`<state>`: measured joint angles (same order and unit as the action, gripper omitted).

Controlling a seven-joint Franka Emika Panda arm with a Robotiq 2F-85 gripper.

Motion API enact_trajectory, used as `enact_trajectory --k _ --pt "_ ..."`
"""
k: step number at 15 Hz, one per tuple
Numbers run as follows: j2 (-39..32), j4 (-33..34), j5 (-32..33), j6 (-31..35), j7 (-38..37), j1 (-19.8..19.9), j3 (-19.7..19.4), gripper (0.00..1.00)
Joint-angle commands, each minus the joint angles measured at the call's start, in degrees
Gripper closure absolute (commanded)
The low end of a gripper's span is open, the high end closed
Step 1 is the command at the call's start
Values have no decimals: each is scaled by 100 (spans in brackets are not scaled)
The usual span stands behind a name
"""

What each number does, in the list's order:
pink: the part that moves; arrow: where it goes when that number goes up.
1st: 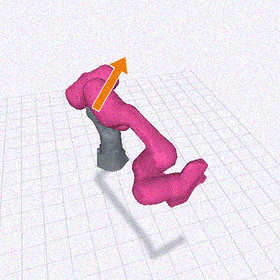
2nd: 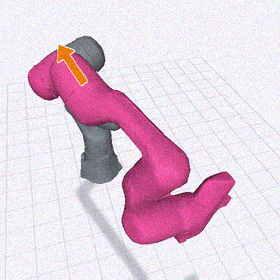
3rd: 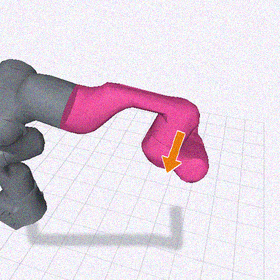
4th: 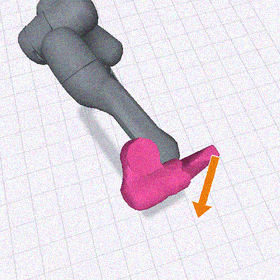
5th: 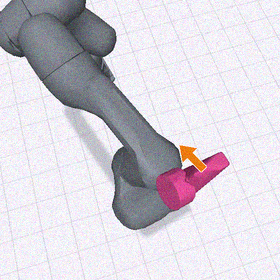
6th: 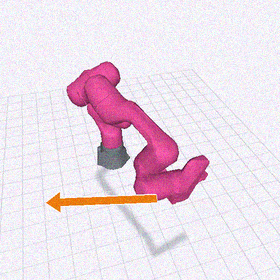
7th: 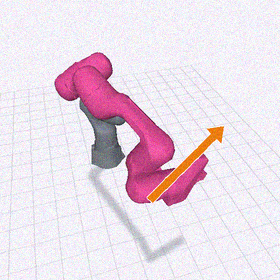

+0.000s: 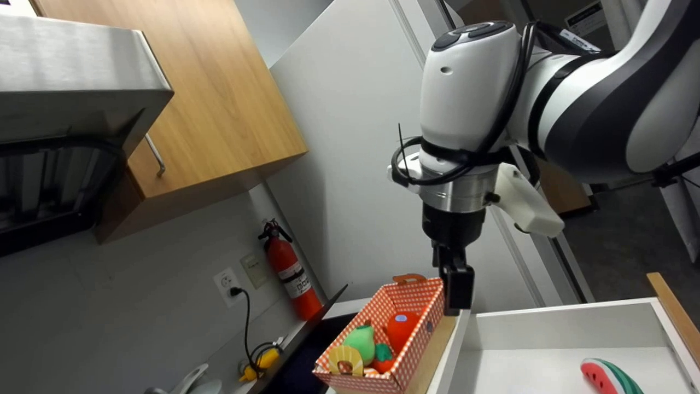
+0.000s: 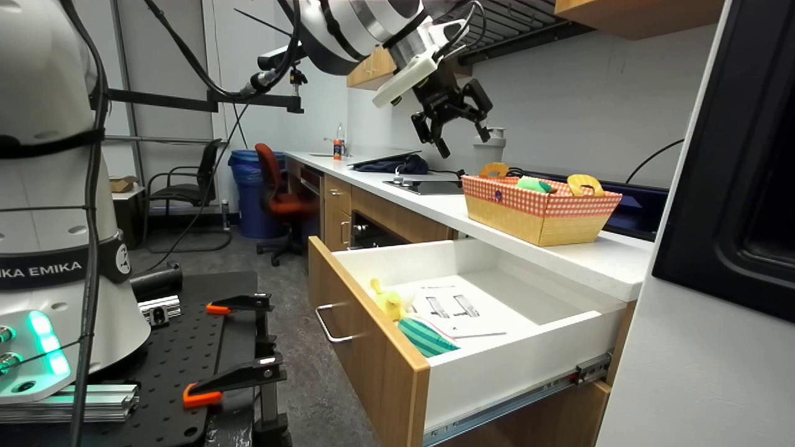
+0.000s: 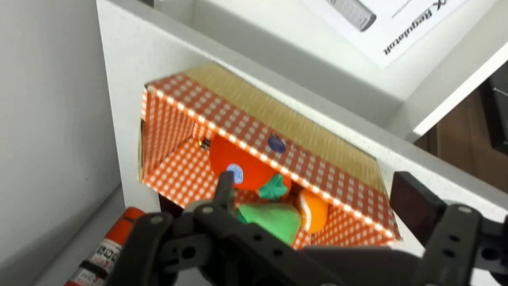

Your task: Take the orange object in the drawer and put it in the basket

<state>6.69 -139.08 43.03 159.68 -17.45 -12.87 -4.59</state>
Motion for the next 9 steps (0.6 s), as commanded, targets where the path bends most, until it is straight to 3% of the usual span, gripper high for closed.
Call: enact_trajectory --k 1,9 --pt "465 -571 -723 -466 429 437 250 0" --pt "492 -659 -3459 -1832 1716 660 292 0"
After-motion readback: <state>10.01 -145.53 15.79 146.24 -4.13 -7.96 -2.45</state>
